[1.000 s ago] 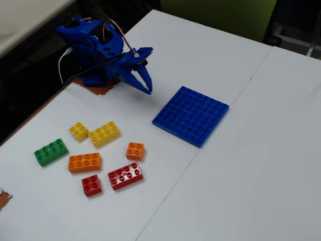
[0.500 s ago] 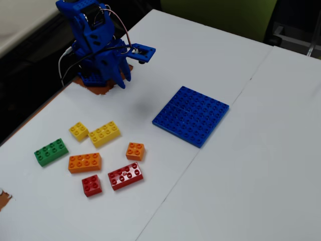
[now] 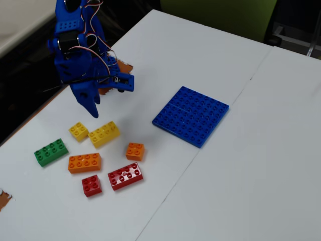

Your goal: Pick up the 2x4 orange block and go up the 8x8 blue block.

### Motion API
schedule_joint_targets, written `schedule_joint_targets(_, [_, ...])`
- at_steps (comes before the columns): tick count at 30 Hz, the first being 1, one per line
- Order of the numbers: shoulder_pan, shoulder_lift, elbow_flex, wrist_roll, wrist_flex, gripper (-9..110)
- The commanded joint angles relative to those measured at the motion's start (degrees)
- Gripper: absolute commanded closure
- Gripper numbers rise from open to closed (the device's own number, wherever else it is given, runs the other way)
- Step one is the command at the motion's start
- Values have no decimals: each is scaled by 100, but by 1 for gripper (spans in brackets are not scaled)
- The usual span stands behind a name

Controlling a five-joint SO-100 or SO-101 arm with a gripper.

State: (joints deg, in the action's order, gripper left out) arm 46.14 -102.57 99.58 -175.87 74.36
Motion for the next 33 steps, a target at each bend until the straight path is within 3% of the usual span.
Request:
schedule_joint_targets(1, [255, 167, -325, -615, -431, 77])
schedule_joint_targets(7, [475, 1705, -3103, -589, 1090, 75])
schedule_joint_targets(12, [642, 2364, -3375, -677, 554, 75])
schedule_joint_targets(18, [791, 3744, -5010, -800, 598, 75])
schedule_joint_targets(33, [914, 4860, -5520, -1178, -149, 73])
